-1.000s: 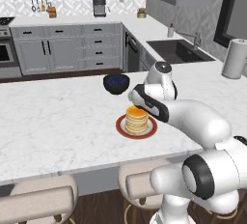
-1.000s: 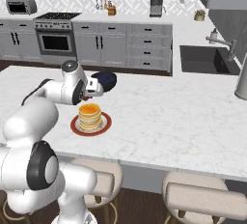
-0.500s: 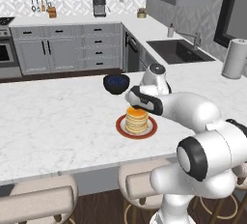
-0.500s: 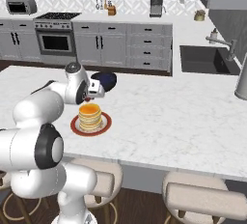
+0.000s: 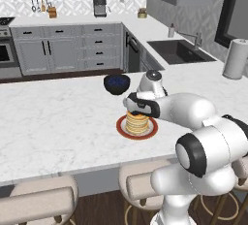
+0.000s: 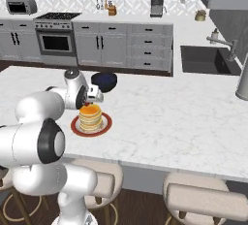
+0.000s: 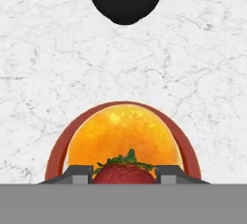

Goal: Take the strawberry from the fridge and place it on top of the pancake, located on the dining counter.

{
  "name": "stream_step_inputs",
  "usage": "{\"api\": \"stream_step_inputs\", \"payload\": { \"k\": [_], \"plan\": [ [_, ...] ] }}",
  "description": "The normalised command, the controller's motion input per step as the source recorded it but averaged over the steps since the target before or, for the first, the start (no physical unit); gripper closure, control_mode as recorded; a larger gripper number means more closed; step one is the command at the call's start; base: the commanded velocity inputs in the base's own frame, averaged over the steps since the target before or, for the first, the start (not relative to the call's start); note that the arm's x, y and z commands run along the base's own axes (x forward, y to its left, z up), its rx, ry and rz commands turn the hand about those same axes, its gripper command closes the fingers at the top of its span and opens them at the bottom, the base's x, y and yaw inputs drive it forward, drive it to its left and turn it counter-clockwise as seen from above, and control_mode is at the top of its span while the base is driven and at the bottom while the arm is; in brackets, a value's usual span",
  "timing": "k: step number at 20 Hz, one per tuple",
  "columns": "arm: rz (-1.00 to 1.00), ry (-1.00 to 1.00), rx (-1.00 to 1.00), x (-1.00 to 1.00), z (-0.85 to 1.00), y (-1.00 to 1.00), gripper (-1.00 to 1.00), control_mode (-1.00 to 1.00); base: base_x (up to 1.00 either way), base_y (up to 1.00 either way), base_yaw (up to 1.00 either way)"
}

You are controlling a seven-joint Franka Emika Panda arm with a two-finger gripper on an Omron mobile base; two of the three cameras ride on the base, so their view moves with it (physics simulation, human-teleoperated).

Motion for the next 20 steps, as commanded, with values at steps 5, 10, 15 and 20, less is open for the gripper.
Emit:
{"api": "stream_step_inputs", "payload": {
  "k": [5,10,15,20],
  "plan": [
    [0.0,0.0,0.0,0.19,-0.39,0.0,1.0,-1.0,0.0,0.0,0.0],
    [0.0,0.0,0.0,0.07,-0.33,0.0,1.0,-1.0,0.0,0.0,0.0],
    [0.0,0.0,0.0,0.0,-0.18,0.0,1.0,-1.0,0.0,0.0,0.0],
    [0.0,0.0,0.0,0.01,-0.05,0.0,1.0,-1.0,0.0,0.0,0.0]
  ]
}}
